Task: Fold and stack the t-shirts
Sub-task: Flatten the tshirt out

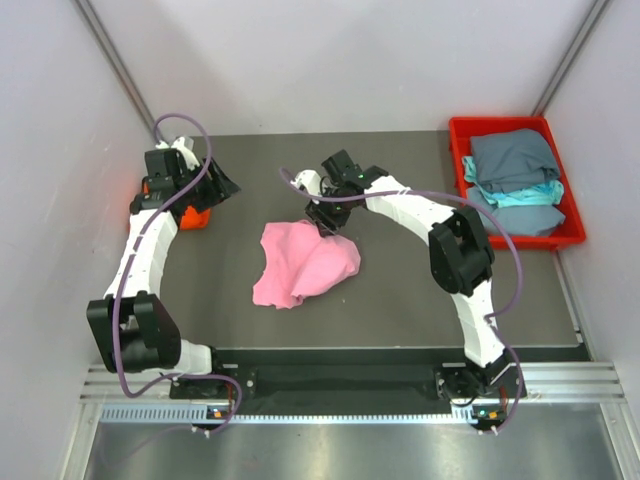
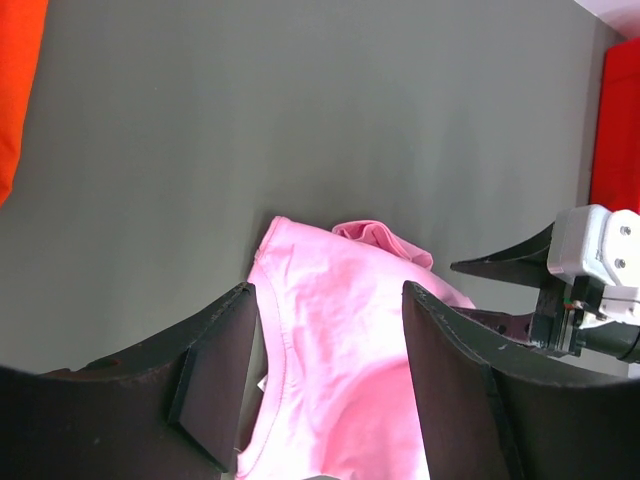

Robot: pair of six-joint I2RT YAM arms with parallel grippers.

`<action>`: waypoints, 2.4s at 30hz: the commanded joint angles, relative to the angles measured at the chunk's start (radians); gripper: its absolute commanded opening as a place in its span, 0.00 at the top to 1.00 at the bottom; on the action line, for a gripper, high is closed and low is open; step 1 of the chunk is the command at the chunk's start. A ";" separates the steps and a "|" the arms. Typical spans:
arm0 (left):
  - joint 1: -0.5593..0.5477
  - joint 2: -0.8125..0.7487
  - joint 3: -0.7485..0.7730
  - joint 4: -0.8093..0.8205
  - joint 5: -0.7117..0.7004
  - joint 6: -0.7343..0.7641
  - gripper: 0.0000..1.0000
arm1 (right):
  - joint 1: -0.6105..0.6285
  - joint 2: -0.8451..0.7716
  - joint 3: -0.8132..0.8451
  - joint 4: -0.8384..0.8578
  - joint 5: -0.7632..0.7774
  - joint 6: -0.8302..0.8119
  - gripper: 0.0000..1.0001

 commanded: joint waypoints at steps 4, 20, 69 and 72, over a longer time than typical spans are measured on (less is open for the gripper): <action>0.006 -0.022 -0.006 0.053 0.018 -0.016 0.35 | -0.005 -0.001 0.046 -0.031 -0.165 0.016 0.58; 0.012 -0.024 -0.014 0.056 0.016 -0.016 0.35 | -0.035 -0.058 0.132 -0.028 -0.153 0.013 1.00; 0.055 -0.028 -0.029 0.061 0.021 -0.029 0.38 | -0.346 -0.172 -0.029 0.225 -0.065 0.224 1.00; 0.058 -0.033 -0.034 0.061 0.013 -0.025 0.38 | -0.363 -0.147 -0.028 0.228 0.121 0.218 0.78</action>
